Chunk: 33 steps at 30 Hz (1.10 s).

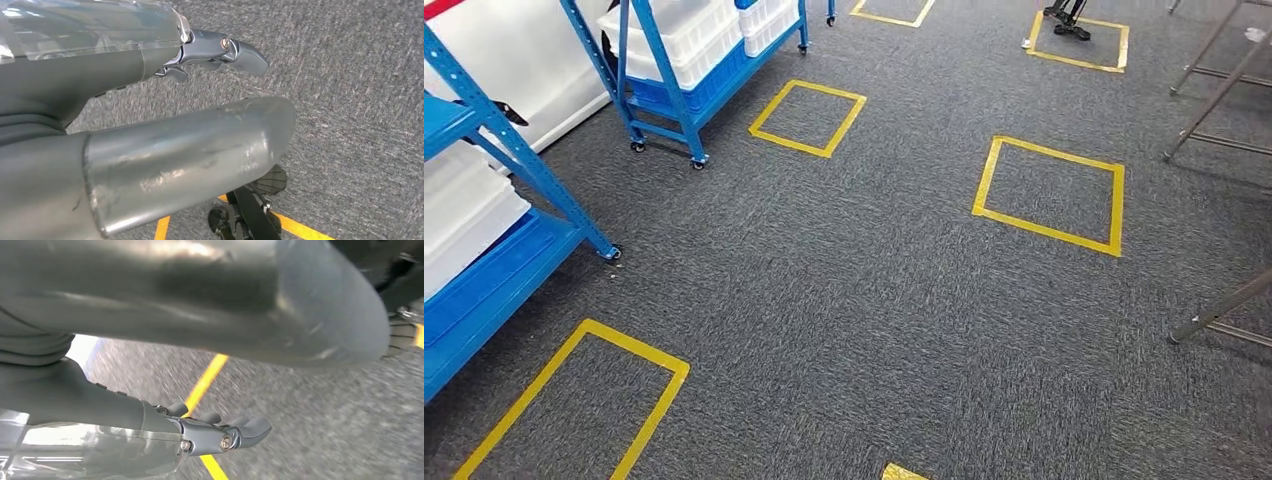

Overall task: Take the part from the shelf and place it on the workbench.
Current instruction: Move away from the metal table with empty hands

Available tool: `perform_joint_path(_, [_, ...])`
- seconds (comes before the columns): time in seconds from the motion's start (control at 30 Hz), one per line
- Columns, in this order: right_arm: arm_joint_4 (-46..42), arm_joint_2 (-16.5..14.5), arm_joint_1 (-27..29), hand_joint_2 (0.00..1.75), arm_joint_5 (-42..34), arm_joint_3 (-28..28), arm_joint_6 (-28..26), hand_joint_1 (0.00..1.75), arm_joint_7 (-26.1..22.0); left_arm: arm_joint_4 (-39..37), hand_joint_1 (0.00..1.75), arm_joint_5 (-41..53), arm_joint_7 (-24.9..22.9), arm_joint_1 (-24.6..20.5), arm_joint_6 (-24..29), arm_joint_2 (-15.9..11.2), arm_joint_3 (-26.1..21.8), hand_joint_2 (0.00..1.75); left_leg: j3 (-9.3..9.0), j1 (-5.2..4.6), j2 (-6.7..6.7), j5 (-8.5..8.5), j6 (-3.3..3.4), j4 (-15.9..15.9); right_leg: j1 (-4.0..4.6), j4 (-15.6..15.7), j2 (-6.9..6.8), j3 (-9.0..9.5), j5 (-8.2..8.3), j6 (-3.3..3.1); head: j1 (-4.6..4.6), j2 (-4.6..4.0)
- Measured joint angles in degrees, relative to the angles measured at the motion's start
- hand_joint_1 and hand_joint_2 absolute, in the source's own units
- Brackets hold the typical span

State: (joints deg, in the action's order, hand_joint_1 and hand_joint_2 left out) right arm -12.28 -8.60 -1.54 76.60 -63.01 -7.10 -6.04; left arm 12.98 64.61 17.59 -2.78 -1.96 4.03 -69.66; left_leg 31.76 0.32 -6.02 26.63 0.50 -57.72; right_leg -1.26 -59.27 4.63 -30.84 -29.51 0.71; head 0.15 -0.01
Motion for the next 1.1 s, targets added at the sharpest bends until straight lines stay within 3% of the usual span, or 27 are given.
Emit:
perform_joint_path(0.03, [0.0, 0.0, 0.0, 0.0, 0.0, 0.0, 0.0, 0.0, 0.0, 0.0, 0.0, 0.0, 0.0, 0.0, 0.0, 0.0, 0.0, 0.0, 0.31, 0.05, -0.6, -0.07, -0.43, -0.1, 0.07, 0.6, 0.52, 0.13, -0.07, -0.15, -0.01, 0.0])
perform_joint_path(0.1, [0.0, 0.0, -0.2, 0.0, 0.0, 0.0, 0.0, 0.0, 0.0, 0.0, 0.0, 0.0, 0.0, 0.1, 0.0, 0.0, 0.0, 0.0, 0.73, 0.25, -1.35, -0.24, -1.22, -0.1, 0.23, 0.8, -0.97, 0.15, 0.23, -0.83, -0.04, 0.01])
perform_joint_path(0.17, [0.0, -0.1, -0.1, 0.0, 0.0, 0.0, 0.0, 0.0, 0.1, 0.0, 0.0, 0.0, 0.0, 0.2, 0.0, 0.0, 0.0, 0.0, 1.72, 0.23, 1.17, 1.13, -1.73, -2.0, 0.24, 1.4, -2.61, 0.37, 0.49, -1.72, -0.37, 0.01])
perform_joint_path(0.23, [0.0, -0.1, 0.2, 0.0, 0.0, 0.0, 0.0, 0.0, 0.2, 0.0, 0.0, 0.1, 0.0, 0.0, -0.1, 0.0, 0.0, 0.0, 4.49, 0.21, 4.58, 4.73, -2.04, -8.2, 0.43, 1.6, -4.43, 0.44, 0.5, -2.31, -0.83, 0.01])
perform_joint_path(0.3, [0.0, -0.1, 0.3, 0.0, 0.0, 0.0, 0.0, 0.0, 0.3, 0.0, 0.0, 0.5, 0.1, -0.1, -0.1, 0.0, 0.0, 0.0, 7.5, 0.36, 5.43, 7.59, -2.3, -15.0, 0.71, 1.6, -6.32, 0.41, 0.36, -2.56, -0.95, 0.01])
perform_joint_path(0.33, [0.0, -0.1, 0.3, 0.0, 0.0, 0.0, 0.0, 0.0, 0.3, 0.0, 0.0, 0.7, 0.1, 0.0, -0.1, 0.0, 0.0, 0.0, 7.87, 0.39, 5.57, 7.61, -2.35, -16.1, 0.81, 1.6, -7.21, 0.44, 0.28, -2.61, -0.95, 0.01])
perform_joint_path(0.37, [0.0, -0.1, 0.2, 0.0, 0.0, 0.0, -0.1, 0.0, 0.3, 0.0, 0.0, 0.9, 0.2, 0.0, -0.1, 0.0, 0.0, 0.0, 7.09, 0.39, 5.77, 6.58, -2.34, -15.0, 0.88, 1.6, -8.04, 0.53, 0.19, -2.6, -0.96, 0.01])
perform_joint_path(0.4, [0.0, -0.1, 0.1, 0.0, 0.0, 0.0, -0.1, 0.0, 0.3, 0.0, 0.0, 1.0, 0.2, 0.1, -0.1, 0.0, 0.0, 0.0, 5.27, 0.36, 6.21, 4.84, -2.24, -11.9, 0.92, 1.6, -8.83, 0.69, 0.09, -2.53, -0.96, 0.01])
perform_joint_path(0.47, [0.0, -0.1, 0.1, 0.0, 0.0, -0.1, -0.1, 0.0, 0.3, 0.0, 0.0, 1.3, 0.4, 0.0, -0.1, 0.0, 0.1, 0.0, 0.95, 0.0, 8.8, 1.86, -1.73, -4.0, 1.12, 1.5, -10.28, 1.08, -0.24, -2.14, -0.98, 0.01])
perform_joint_path(0.5, [0.0, -0.1, 0.0, 0.0, 0.0, -0.1, -0.2, 0.0, 0.3, 0.0, 0.0, 1.4, 0.5, -0.1, 0.0, 0.0, 0.1, 0.0, -0.36, -0.25, 9.8, 1.18, -1.41, -1.5, 1.26, 1.4, -10.92, 1.24, -0.39, -1.87, -0.9, 0.01])
perform_joint_path(0.53, [0.0, -0.1, 0.0, 0.0, 0.0, -0.1, -0.2, 0.0, 0.3, 0.0, 0.0, 1.6, 0.5, -0.2, 0.0, 0.0, 0.2, 0.0, -0.85, -0.5, 10.39, 1.02, -1.12, -0.2, 1.38, 1.4, -11.51, 1.37, -0.51, -1.58, -0.84, 0.01])
perform_joint_path(0.6, [0.0, -0.1, -0.4, 0.0, 0.0, -0.1, -0.4, 0.0, 0.3, 0.0, 0.0, 1.9, 0.6, 0.0, 0.0, 0.0, 0.2, 0.0, -0.78, -0.59, 9.29, 0.87, -0.58, 0.1, 1.42, 1.5, -12.46, 1.64, -0.69, -1.03, -0.69, 0.01])
perform_joint_path(0.67, [0.0, -0.1, -0.6, 0.0, 0.0, -0.1, -0.5, 0.0, 0.4, 0.0, 0.0, 2.0, 0.7, 0.1, 0.1, 0.0, 0.2, 0.0, -0.99, -0.3, 8.08, 0.49, 0.11, 0.6, 1.19, 0.0, -10.43, 1.34, -1.92, -0.42, -0.51, 0.01])
perform_joint_path(0.73, [0.0, -0.1, -0.5, 0.0, 0.0, -0.2, -0.5, 0.0, 0.5, 0.0, 0.0, 2.1, 0.7, -0.2, 0.1, 0.0, 0.3, 0.0, -0.99, -0.09, 6.79, 0.14, 0.72, 0.9, 0.87, -5.5, -6.67, -1.14, -5.16, -0.01, -0.21, 0.01])
perform_joint_path(0.77, [0.1, -0.1, -0.4, 0.0, 0.0, -0.2, -0.4, 0.0, 0.5, 0.0, 0.0, 2.1, 0.7, -0.4, 0.1, 0.0, 0.4, 0.0, -0.85, -0.08, 6.04, 0.06, 0.9, 0.8, 0.78, -9.4, -5.58, -3.13, -6.97, 0.07, -0.11, 0.01])
perform_joint_path(0.8, [0.1, -0.1, -0.4, 0.0, 0.0, -0.2, -0.3, 0.0, 0.5, 0.0, 0.0, 2.2, 0.7, -0.5, 0.1, 0.0, 0.4, 0.0, -0.77, -0.09, 5.22, 0.03, 0.96, 0.8, 0.7, -12.6, -5.13, -4.86, -8.05, 0.15, -0.09, 0.01])
perform_joint_path(0.83, [0.1, -0.1, -0.3, 0.0, -0.1, -0.2, -0.1, 0.0, 0.5, 0.0, 0.0, 2.2, 0.7, -0.5, 0.1, 0.0, 0.5, 0.0, -0.75, -0.09, 4.39, 0.03, 0.97, 0.8, 0.63, -14.3, -4.94, -5.9, -8.08, 0.22, -0.09, 0.01])
perform_joint_path(0.87, [0.1, -0.1, -0.3, 0.0, -0.1, -0.2, 0.1, 0.0, 0.5, 0.0, 0.0, 2.3, 0.7, -0.5, 0.1, 0.0, 0.6, 0.0, -0.77, -0.08, 3.5, 0.04, 0.94, 0.7, 0.53, -14.0, -4.79, -6.01, -6.93, 0.26, -0.09, 0.01])
perform_joint_path(0.9, [0.1, -0.1, -0.3, 0.0, -0.2, -0.3, 0.3, 0.0, 0.5, 0.0, 0.0, 2.5, 0.7, -0.4, 0.1, 0.0, 0.7, 0.0, -0.82, -0.04, 2.64, 0.09, 0.86, 0.5, 0.42, -11.5, -4.45, -5.09, -4.82, 0.25, -0.1, 0.01])
perform_joint_path(0.97, [0.1, 0.0, -0.2, 0.0, -0.2, -0.4, 0.6, 0.0, 0.4, 0.0, 0.0, 2.7, 0.7, -0.5, 0.0, 0.1, 0.8, 0.0, -0.64, 0.01, 1.01, 0.31, 0.44, 0.0, 0.09, -4.2, -1.61, -2.2, -0.73, 0.12, -0.08, 0.01])
perform_joint_path(1.03, [0.1, 0.0, -0.1, 0.0, -0.2, -0.6, 0.8, 0.0, 0.3, 0.0, 0.0, 2.7, 0.8, -0.6, 0.0, 0.1, 0.8, 0.0, -0.04, 0.11, -0.41, 0.42, -0.34, -0.5, 0.0, -0.3, 0.85, -0.77, 0.51, -0.08, -0.07, 0.01])
perform_joint_path(1.07, [0.1, 0.0, -0.2, 0.0, -0.2, -0.6, 0.9, 0.0, 0.2, 0.0, 0.0, 2.8, 0.8, -0.6, 0.0, 0.1, 0.8, 0.0, 0.25, 0.17, -1.11, 0.36, -0.78, -0.5, 0.13, 0.0, 0.94, -0.69, 0.31, -0.24, -0.08, 0.01])
perform_joint_path(1.1, [0.1, 0.0, -0.3, 0.0, -0.2, -0.6, 1.0, 0.0, 0.2, 0.0, 0.0, 2.8, 0.8, -0.6, 0.0, 0.1, 0.8, 0.0, 0.44, 0.31, -1.83, 0.25, -1.2, -0.4, 0.16, 0.1, 0.21, -0.63, 0.36, -0.48, -0.08, 0.01])
